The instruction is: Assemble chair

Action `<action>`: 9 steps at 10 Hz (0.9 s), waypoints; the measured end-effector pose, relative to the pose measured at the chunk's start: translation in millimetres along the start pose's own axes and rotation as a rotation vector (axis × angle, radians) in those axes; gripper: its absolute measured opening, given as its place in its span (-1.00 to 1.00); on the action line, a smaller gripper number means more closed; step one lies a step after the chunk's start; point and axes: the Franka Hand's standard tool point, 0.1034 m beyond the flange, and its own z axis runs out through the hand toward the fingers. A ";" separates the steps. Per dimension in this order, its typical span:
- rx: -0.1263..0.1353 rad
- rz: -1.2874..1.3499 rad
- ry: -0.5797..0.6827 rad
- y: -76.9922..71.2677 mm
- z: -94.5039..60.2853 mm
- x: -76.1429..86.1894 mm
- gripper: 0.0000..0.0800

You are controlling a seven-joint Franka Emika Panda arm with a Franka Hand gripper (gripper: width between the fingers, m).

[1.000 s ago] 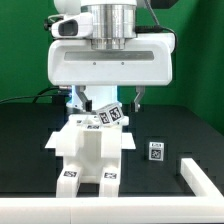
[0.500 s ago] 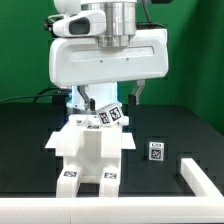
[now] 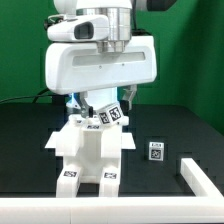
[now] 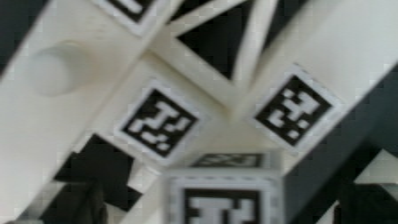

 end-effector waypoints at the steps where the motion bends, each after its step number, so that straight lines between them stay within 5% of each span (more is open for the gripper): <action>1: 0.008 0.074 -0.014 -9.1 1.0 2.2 0.62; 4: 0.012 0.114 -0.030 -10.6 1.4 0.4 0.57; 6: 0.012 0.216 -0.030 -10.8 1.5 0.5 -0.30; 9: 0.010 0.387 -0.032 -11.0 1.8 0.5 -0.29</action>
Offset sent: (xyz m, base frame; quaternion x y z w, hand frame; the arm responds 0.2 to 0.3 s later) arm 0.0000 0.0000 0.0000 0.0000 0.0000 0.0000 1.0000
